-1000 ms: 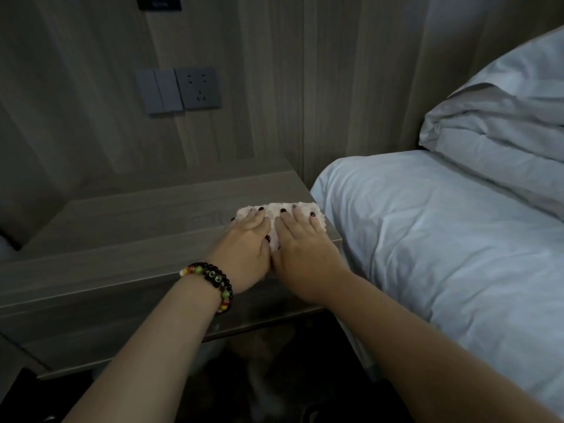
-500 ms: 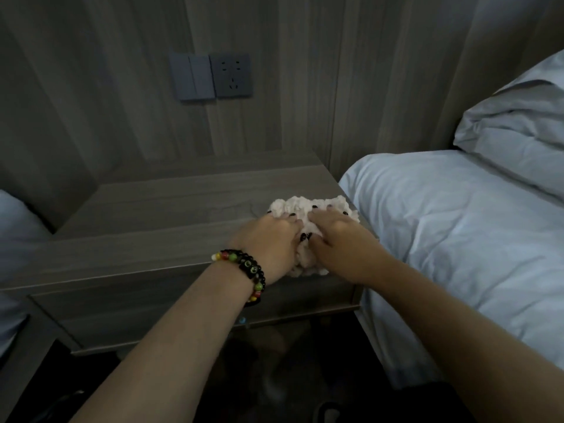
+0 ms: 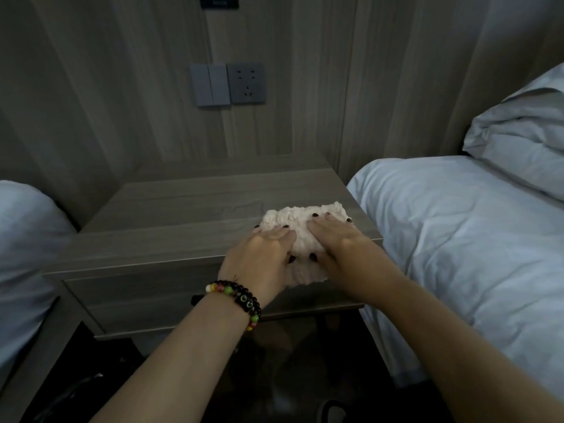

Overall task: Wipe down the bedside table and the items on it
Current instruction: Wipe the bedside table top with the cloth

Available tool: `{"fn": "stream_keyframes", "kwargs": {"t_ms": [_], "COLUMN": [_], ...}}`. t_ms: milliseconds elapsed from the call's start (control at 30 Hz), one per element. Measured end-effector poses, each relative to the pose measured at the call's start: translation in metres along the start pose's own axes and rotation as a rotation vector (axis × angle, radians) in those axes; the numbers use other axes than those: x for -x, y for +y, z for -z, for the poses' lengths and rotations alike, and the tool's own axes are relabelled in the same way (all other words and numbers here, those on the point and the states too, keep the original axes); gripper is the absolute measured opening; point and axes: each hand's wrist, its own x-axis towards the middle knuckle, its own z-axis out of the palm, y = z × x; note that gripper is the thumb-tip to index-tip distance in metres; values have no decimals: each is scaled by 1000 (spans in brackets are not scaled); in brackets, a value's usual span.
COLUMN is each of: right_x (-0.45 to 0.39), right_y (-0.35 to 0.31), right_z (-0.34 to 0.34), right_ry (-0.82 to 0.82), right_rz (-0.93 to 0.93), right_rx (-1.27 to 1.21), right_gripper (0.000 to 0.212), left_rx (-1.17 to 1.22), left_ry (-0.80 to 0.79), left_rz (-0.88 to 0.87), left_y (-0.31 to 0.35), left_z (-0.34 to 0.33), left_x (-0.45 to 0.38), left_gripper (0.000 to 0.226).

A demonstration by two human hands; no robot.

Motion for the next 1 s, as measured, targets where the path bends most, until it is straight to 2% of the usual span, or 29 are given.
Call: {"fn": "stream_keyframes", "kwargs": {"t_ms": [67,167,267,433,533,700,833,933,1000], "right_x": [1,-1,-7,-22,-35,-47,-48,-41,-34], "right_y": [2,0,-9,-42,-66,-90,-78,-67,-55], "right_z": [-2,-8,-11,-21,-33,-39,-29,-17,-11], "right_ry": [-2,6,13,16,19,-62,-64,-122,-129], "right_rz": [-16,2,30,88,111,175,181,172,139], "right_rx": [47,103,139,161,160,135,70,72,77], "right_gripper": [55,58,56,59,60,57,46,51,54], "left_rx": [-31,-47,-57,-25,-55,-55,-92,-117,-125], "left_ry": [54,158,188,146,182,195,120,19,3], "left_rz": [-26,-99,-122,-41,4,59,126,115,84], "left_y": [-1,-6,-15,-47,-65,-84,-71,-53,-42], "left_z": [-3,-4,1,12,24,22,21,23,21], "left_x": [-1,-1,4,26,43,60,51,40,30], "left_gripper": [21,31,37,36,34,39,26,17,18]}}
